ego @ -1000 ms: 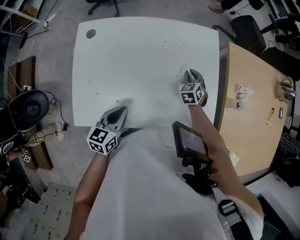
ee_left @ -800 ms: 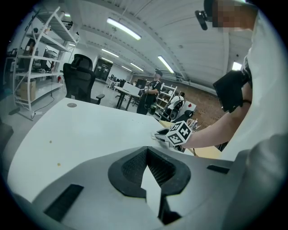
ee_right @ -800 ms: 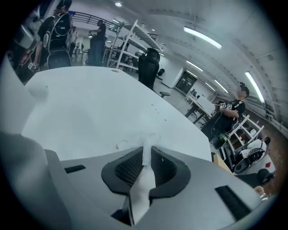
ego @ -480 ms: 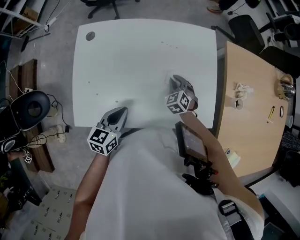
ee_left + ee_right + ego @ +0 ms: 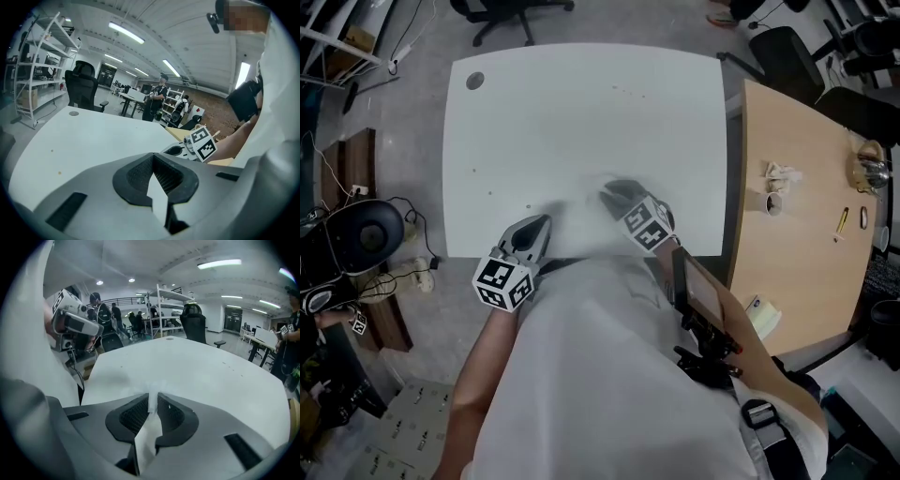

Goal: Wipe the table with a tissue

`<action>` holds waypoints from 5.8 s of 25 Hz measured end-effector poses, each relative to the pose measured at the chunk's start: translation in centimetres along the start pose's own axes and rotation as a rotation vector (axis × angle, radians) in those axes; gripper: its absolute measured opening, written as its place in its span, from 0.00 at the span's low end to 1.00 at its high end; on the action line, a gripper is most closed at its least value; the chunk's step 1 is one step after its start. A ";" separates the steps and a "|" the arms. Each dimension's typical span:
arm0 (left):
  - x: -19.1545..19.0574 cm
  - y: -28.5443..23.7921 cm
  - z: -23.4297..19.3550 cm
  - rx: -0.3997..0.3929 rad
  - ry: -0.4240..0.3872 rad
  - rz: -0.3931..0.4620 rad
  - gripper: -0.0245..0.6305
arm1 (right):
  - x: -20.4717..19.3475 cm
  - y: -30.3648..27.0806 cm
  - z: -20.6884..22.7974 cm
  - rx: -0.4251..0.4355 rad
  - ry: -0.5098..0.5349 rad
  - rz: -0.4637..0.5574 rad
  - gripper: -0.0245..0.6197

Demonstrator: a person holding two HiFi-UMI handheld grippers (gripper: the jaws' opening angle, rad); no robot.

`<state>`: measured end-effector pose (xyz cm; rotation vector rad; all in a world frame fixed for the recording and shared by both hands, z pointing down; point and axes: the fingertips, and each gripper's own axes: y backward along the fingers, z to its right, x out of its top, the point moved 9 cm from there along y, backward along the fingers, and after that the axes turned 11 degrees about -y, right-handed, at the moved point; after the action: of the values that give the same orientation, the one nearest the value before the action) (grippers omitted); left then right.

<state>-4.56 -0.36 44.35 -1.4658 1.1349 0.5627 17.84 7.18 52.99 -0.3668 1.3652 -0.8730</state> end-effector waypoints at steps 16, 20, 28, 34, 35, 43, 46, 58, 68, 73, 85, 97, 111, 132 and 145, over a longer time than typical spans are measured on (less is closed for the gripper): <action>-2.0 2.6 0.7 0.112 0.060 0.026 0.05 | 0.4 0.3 0.0 -0.005 0.032 0.026 0.12; -2.9 4.1 0.3 0.119 0.074 0.052 0.05 | 1.2 -1.0 -2.5 0.037 0.063 0.007 0.12; -4.9 8.7 -2.5 0.152 0.098 0.093 0.05 | 3.6 -5.2 -7.0 0.064 0.144 -0.046 0.12; -6.0 12.2 -4.6 0.166 0.101 0.112 0.05 | 5.8 -8.4 -8.6 0.036 0.113 -0.051 0.12; -6.2 12.7 -4.9 0.167 0.101 0.113 0.05 | 6.2 -8.9 -8.5 0.022 0.084 -0.045 0.12; -8.4 16.5 -6.4 0.199 0.142 0.123 0.05 | 8.1 -11.3 -6.7 -0.164 0.007 -0.071 0.12; -9.0 16.7 -7.2 0.201 0.156 0.117 0.05 | 7.9 -12.2 -6.9 -0.236 0.115 -0.101 0.12; -9.8 17.6 -9.2 0.154 0.145 0.102 0.05 | 6.5 -12.7 -11.6 -0.359 0.394 -0.105 0.12; -9.1 16.8 -10.8 0.061 0.095 0.105 0.05 | 4.6 -11.9 -15.1 -0.237 0.530 -0.149 0.12; -9.2 15.9 -10.9 0.000 0.086 0.101 0.05 | 3.4 -10.8 -16.4 -0.117 0.499 -0.227 0.12; -7.5 14.9 -12.2 -0.079 0.014 0.138 0.05 | 2.9 -3.8 -10.4 -0.233 -0.387 0.101 0.12; -7.5 16.0 -12.9 -0.063 0.002 0.147 0.05 | -0.2 -6.9 -16.6 -0.085 0.108 -0.264 0.12; -7.4 16.9 -14.7 0.006 0.033 0.117 0.05 | 6.6 -13.1 -16.1 -0.058 -0.060 -0.026 0.12; -8.6 18.1 -15.8 0.123 0.120 0.100 0.05 | 12.8 -16.5 -9.0 -0.182 -0.101 -0.025 0.12; -9.1 18.7 -15.9 0.139 0.127 0.109 0.05 | 12.9 -19.9 -13.1 -0.308 0.222 -0.144 0.12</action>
<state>-28.61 -10.26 47.03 -1.3408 1.3339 0.4607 -1.46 -11.68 55.02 -0.6262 1.7017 -0.8395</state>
